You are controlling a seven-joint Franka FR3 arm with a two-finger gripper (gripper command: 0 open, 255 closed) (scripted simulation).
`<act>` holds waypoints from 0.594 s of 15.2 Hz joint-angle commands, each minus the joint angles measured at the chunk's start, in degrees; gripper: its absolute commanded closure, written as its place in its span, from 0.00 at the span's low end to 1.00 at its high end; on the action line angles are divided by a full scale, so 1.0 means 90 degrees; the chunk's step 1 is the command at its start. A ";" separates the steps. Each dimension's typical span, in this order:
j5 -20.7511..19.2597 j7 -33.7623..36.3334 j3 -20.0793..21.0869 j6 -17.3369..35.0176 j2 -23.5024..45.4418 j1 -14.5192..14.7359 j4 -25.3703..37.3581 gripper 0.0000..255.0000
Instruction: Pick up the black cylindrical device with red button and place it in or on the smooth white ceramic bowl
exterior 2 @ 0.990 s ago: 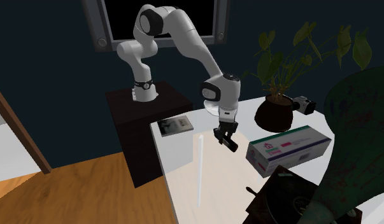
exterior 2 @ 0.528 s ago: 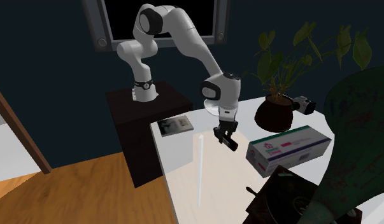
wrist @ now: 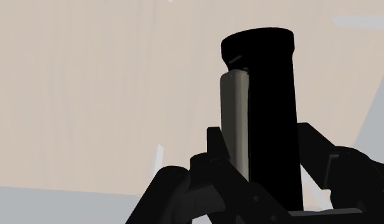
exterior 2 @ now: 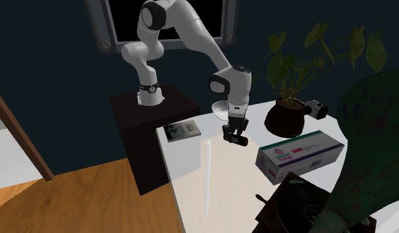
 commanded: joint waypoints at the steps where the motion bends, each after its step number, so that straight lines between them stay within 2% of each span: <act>1: 0.0024 -0.0016 0.0024 -0.0118 -0.0125 -0.0016 -0.0008 1.00; 9: 0.0126 -0.0079 0.0113 -0.0562 -0.0636 -0.0080 -0.0072 1.00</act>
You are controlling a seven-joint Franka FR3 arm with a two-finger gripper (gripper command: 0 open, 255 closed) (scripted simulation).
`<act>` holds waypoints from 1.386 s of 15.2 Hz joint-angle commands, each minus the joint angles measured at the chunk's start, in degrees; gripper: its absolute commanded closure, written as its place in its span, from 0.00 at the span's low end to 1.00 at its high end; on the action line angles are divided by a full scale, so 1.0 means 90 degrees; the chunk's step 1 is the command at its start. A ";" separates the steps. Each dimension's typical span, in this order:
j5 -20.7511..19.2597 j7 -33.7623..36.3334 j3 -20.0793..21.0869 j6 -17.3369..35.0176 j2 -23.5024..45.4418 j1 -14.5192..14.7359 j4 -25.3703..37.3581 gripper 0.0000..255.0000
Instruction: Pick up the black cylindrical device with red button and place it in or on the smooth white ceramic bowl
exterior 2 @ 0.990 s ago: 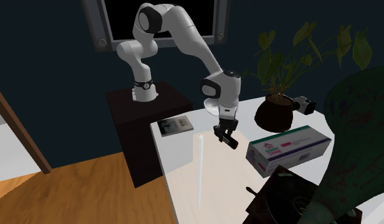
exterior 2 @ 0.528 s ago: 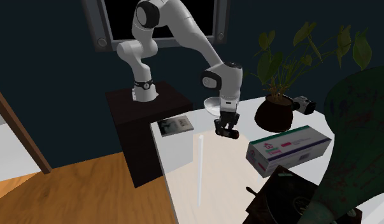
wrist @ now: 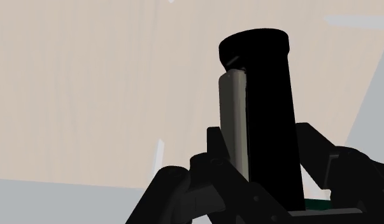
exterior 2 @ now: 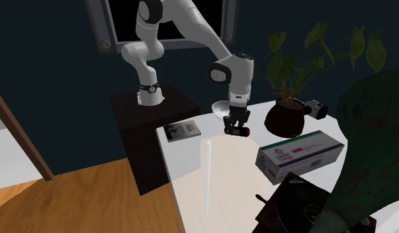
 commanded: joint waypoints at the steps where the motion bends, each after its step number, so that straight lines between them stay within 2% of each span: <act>1: 0.0027 -0.0023 0.0019 -0.0117 -0.0114 -0.0020 0.0004 1.00; 9: 0.0121 -0.0082 0.0087 -0.0547 -0.0519 -0.0067 0.0032 1.00; 15: 0.0112 0.0599 0.0271 -0.0037 -0.1285 0.0331 -0.1248 1.00; 21: 0.0107 0.1366 0.0510 0.0338 -0.1897 0.0792 -0.2239 1.00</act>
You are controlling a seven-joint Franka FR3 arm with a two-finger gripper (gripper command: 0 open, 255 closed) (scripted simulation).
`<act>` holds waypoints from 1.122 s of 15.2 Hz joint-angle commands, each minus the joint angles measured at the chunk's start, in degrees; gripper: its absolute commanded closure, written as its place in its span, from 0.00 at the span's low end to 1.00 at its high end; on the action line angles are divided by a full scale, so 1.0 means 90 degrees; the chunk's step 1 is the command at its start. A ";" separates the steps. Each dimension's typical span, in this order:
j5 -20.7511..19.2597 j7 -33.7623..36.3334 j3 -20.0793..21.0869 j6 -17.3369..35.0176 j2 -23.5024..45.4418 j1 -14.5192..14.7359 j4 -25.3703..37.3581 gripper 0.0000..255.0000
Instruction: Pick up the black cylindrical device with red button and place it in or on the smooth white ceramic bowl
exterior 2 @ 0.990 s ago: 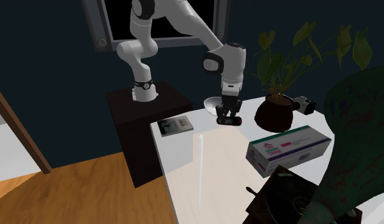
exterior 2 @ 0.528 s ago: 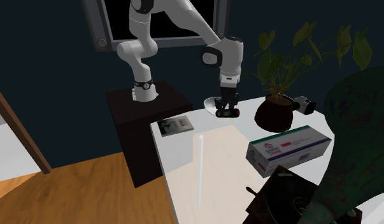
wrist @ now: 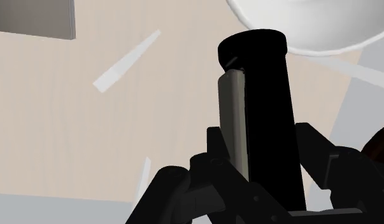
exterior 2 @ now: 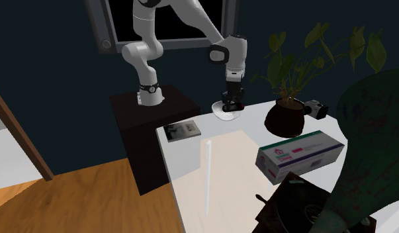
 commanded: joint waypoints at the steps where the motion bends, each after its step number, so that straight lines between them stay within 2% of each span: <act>1: -0.0003 0.0262 0.0078 0.0146 -0.0183 0.0148 -0.0329 1.00; 11: -0.0021 0.1791 0.0616 0.0493 -0.0826 0.1069 -0.1337 1.00; 17: -0.0358 0.2033 0.0474 0.0952 -0.0350 0.1162 -0.1354 1.00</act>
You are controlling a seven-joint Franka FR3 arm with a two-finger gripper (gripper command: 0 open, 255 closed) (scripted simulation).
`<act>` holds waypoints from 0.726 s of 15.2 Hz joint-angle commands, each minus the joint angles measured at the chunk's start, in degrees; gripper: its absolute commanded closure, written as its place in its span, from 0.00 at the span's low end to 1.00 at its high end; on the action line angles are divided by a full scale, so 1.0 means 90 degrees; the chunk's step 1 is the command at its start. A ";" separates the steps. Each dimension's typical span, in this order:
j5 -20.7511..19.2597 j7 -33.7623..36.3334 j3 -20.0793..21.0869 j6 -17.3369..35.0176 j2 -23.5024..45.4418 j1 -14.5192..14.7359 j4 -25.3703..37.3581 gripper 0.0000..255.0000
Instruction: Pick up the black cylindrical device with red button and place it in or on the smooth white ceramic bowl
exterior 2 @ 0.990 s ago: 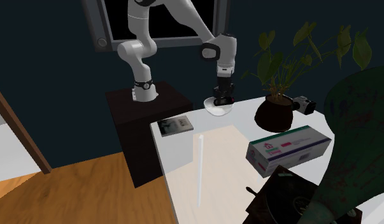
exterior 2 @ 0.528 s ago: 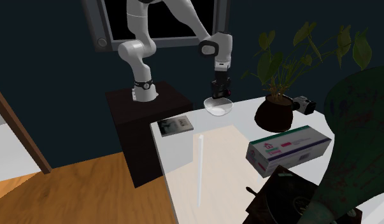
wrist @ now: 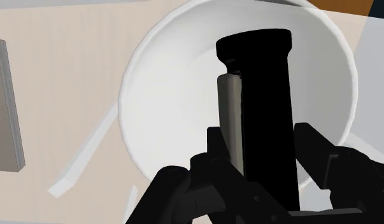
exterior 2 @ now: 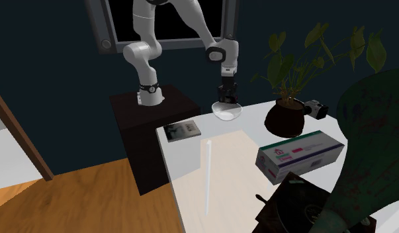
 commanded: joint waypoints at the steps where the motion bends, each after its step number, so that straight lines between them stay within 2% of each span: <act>1: -0.0117 0.0079 -0.0059 0.0141 0.0169 0.0035 0.0021 1.00; 6: -0.0448 0.0320 -0.0258 0.0549 0.0644 0.0175 0.0065 1.00; 11: -0.0445 0.0318 -0.0261 0.0550 0.0644 0.0178 0.0065 1.00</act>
